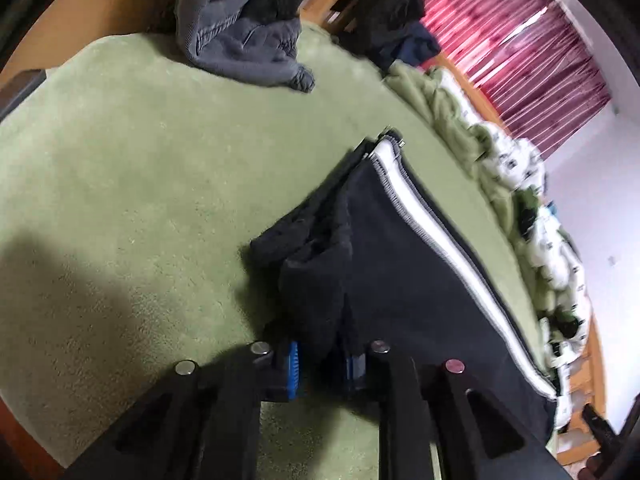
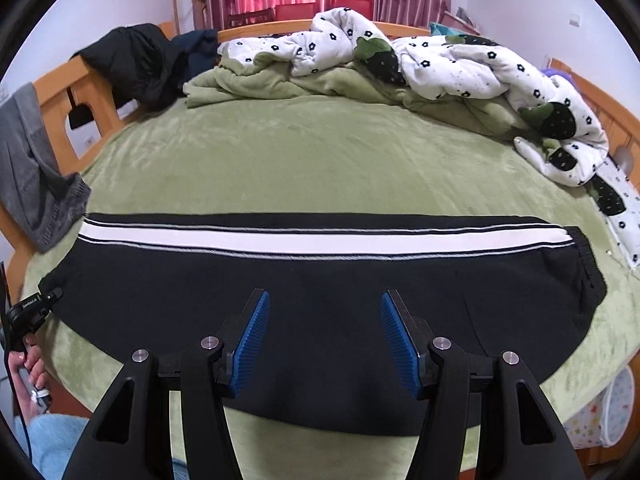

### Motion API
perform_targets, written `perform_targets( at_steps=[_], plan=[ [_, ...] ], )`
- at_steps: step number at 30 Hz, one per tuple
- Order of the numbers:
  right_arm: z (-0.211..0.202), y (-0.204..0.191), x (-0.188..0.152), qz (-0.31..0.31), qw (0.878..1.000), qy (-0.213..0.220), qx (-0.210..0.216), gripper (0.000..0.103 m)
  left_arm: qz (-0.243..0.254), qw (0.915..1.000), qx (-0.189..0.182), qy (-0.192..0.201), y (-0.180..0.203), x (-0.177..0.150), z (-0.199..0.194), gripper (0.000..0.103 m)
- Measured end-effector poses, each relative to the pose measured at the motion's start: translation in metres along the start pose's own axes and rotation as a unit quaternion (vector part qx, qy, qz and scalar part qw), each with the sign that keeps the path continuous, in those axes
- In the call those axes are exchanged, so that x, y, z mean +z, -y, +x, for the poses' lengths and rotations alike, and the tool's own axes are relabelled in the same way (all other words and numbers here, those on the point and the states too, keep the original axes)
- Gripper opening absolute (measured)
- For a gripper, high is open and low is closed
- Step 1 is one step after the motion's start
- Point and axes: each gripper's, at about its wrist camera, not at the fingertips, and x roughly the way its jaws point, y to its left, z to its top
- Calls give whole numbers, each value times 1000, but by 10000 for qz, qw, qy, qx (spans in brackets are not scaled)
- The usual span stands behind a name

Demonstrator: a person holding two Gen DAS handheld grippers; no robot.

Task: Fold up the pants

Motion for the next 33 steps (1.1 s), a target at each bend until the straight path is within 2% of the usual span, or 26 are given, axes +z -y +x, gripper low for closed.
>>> perform_targets(
  at_steps=[2, 6, 12, 13, 15, 18, 21, 24, 27, 29, 33],
  plan=[
    [0, 2, -6, 77, 10000, -11, -49, 58, -145, 9999, -38, -34, -3, 2, 1, 23],
    [5, 6, -16, 249, 9992, -200, -226, 58, -290, 9995, 152, -49, 3, 9, 10, 29],
    [4, 31, -33, 454, 9982, -230, -320, 58, -428, 9960, 787, 13, 18, 14, 17, 28],
    [4, 36, -34, 464, 9981, -213, -353, 58, -353, 9948, 952, 16, 24, 15, 18, 26],
    [6, 49, -40, 519, 9975, -179, -444, 58, -163, 9936, 1117, 65, 34, 15, 15, 14],
    [11, 71, -49, 628, 9970, -181, -424, 58, 216, 9892, 1420, 284, 64, 17, 2, 12],
    [16, 96, -60, 791, 9961, -189, -345, 58, 762, 9830, 1604, 470, 108, 20, -14, 11],
    [17, 117, -69, 903, 9950, -216, -364, 58, 1455, 9737, 1625, 654, 168, 18, -29, 10],
    [12, 138, -78, 1025, 9940, -184, -334, 58, 2235, 9596, 1532, 759, 237, 2, -36, 10],
    [7, 150, -84, 1085, 9934, -128, -336, 58, 2804, 9469, 1393, 730, 289, -19, -32, 10],
    [1, 174, -100, 1273, 9912, -55, -354, 58, 3636, 9240, 1057, 534, 365, -72, -16, 10]
  ],
)
